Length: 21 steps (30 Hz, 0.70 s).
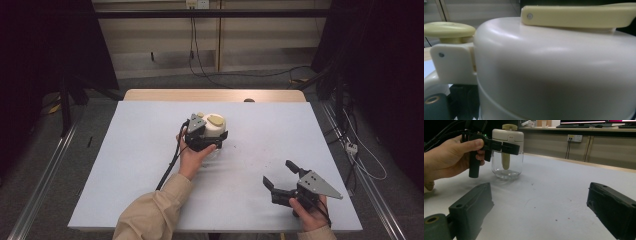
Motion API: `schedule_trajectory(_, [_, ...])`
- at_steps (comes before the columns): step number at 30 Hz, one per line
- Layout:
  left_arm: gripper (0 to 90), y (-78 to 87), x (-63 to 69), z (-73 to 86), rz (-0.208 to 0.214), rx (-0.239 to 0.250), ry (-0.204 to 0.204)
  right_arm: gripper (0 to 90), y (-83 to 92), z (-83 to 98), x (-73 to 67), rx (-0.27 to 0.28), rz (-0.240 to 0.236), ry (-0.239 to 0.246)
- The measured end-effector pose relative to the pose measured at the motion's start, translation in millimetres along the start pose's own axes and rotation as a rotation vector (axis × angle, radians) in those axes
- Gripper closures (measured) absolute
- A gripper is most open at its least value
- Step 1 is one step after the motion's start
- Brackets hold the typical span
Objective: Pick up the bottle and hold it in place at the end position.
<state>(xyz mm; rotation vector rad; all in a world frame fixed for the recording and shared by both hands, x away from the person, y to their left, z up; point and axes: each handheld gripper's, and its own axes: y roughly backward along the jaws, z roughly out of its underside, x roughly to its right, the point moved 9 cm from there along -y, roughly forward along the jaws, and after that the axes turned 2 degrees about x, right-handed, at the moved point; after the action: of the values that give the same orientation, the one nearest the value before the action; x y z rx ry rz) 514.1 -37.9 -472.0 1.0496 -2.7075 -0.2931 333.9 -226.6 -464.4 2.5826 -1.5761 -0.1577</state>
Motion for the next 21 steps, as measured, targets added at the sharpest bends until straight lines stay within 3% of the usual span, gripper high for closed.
schedule_trajectory(21, [6.2, -6.5, 7.9, 7.0, 0.012, -0.012, -0.016, 5.7, -0.3, 0.6, 0.0, -0.003, -0.001, 0.001])
